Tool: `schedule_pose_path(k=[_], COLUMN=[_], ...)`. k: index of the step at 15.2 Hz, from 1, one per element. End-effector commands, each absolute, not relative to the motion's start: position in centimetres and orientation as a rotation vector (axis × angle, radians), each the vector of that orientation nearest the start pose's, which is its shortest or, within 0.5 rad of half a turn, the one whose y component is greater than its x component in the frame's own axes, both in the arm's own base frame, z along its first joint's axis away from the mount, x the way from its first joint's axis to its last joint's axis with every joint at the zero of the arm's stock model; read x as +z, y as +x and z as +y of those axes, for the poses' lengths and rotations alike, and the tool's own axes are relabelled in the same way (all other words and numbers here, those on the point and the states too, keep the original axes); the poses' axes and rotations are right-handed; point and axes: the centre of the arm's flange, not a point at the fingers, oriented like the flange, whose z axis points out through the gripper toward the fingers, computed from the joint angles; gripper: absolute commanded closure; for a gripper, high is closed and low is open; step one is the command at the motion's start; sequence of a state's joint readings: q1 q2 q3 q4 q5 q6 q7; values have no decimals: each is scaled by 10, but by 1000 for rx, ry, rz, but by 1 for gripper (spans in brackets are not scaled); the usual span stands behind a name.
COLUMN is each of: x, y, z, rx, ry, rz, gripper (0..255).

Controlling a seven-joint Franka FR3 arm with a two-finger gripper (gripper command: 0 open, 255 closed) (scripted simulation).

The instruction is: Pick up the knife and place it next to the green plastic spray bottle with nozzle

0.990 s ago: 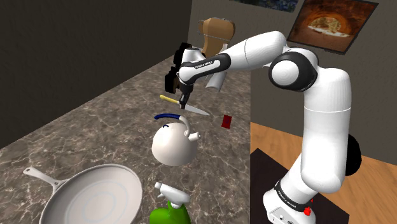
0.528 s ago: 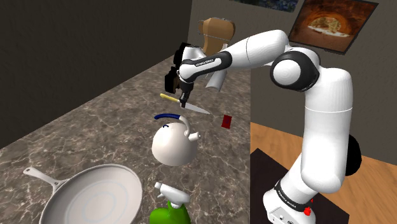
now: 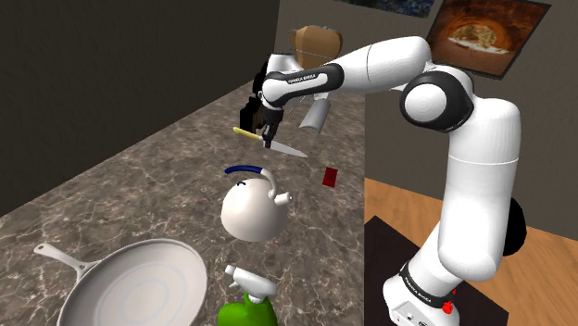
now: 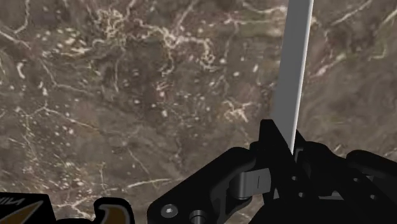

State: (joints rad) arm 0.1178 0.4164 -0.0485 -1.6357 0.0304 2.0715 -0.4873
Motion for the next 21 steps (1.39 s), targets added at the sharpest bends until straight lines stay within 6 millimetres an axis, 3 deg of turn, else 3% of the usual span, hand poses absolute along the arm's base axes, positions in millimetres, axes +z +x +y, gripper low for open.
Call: schedule_pose_path(k=[1,21], x=[390,495], y=[669,669], z=[52,52], rx=[-32,-32], ry=[-3022,-3022], rz=[-847,-847], gripper=[255,255])
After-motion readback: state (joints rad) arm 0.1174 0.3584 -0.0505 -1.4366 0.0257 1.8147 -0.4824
